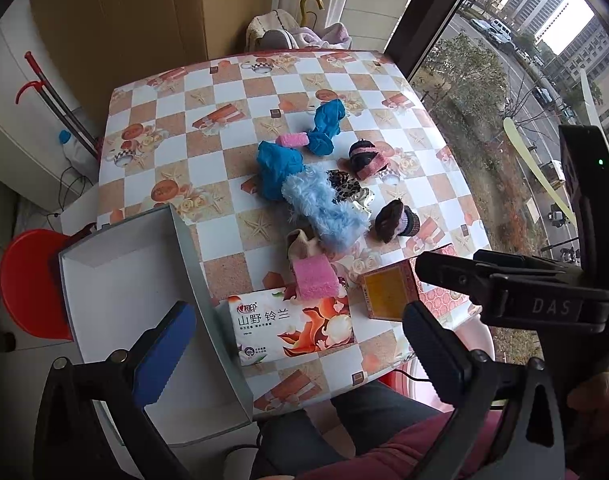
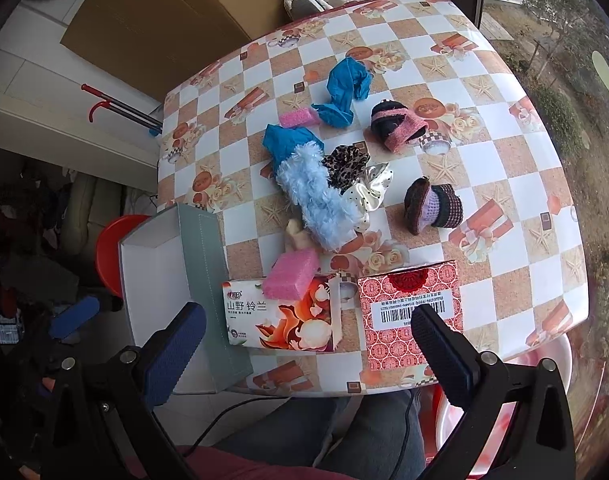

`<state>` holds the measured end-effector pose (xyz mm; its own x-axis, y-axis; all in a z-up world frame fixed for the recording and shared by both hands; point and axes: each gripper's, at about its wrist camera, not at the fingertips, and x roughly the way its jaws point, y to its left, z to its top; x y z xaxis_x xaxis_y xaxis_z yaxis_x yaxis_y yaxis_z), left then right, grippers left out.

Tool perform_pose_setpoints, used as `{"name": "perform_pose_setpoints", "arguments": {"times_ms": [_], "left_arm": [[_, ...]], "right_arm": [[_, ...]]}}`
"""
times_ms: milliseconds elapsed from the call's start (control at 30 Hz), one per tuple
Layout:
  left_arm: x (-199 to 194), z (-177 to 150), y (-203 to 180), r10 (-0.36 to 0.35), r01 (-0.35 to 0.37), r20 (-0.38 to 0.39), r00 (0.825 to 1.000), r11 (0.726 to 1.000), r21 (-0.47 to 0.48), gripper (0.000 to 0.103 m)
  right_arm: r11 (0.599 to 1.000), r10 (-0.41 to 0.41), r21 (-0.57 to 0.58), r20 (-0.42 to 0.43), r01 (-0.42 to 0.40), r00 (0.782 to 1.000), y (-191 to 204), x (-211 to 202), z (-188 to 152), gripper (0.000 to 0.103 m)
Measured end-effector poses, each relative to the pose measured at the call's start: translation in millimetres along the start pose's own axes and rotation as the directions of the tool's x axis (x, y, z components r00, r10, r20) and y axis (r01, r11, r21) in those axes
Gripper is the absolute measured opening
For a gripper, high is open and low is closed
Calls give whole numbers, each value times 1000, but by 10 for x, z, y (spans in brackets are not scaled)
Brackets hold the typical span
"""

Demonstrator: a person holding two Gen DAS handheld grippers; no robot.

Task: Organize soft objects
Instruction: 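Move both tools over the table toward the soft items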

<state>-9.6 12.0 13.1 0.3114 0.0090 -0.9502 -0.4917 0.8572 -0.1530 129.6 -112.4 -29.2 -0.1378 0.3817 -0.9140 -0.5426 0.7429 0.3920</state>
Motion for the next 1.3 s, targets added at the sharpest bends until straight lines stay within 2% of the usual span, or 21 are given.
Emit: {"name": "perform_pose_setpoints", "arguments": {"times_ms": [733,1100,1300], "left_arm": [[136,8,13,-11,11,-41,999,1000,-8,103],[249,93,-41,-11,10,-95,995,1000,-4,103],[298,141,-73,-4,4,-120,993,1000,2,103]], "right_arm": [[1000,-2,17,-18,2,1000,-65,67,22,103],[999,6,35,-28,-5,1000,-201,129,-36,103],[998,13,63,-35,-10,999,-292,103,55,103]]}}
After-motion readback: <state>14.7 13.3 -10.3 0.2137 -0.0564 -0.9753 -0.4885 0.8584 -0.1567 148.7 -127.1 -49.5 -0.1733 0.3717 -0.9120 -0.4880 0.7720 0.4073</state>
